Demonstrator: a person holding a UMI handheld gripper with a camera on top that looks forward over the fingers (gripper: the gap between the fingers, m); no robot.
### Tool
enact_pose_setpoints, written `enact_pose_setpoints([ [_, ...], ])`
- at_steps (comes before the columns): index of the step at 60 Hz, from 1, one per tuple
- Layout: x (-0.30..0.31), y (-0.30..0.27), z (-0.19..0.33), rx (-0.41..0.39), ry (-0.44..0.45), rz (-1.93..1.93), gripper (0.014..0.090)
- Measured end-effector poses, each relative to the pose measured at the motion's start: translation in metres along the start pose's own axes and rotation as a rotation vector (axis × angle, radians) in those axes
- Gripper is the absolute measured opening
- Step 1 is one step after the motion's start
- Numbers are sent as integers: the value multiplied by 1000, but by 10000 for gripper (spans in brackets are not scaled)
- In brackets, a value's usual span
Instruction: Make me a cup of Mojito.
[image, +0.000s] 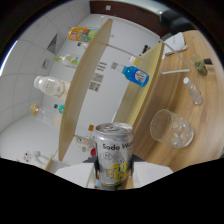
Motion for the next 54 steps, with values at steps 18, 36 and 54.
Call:
enact_pose_setpoints([
  [18, 2, -29, 4, 0, -112, 664, 508],
  [36, -5, -41, 2, -14, -183, 889, 507],
  [54, -18, -47, -2, 85, -60, 192, 508],
])
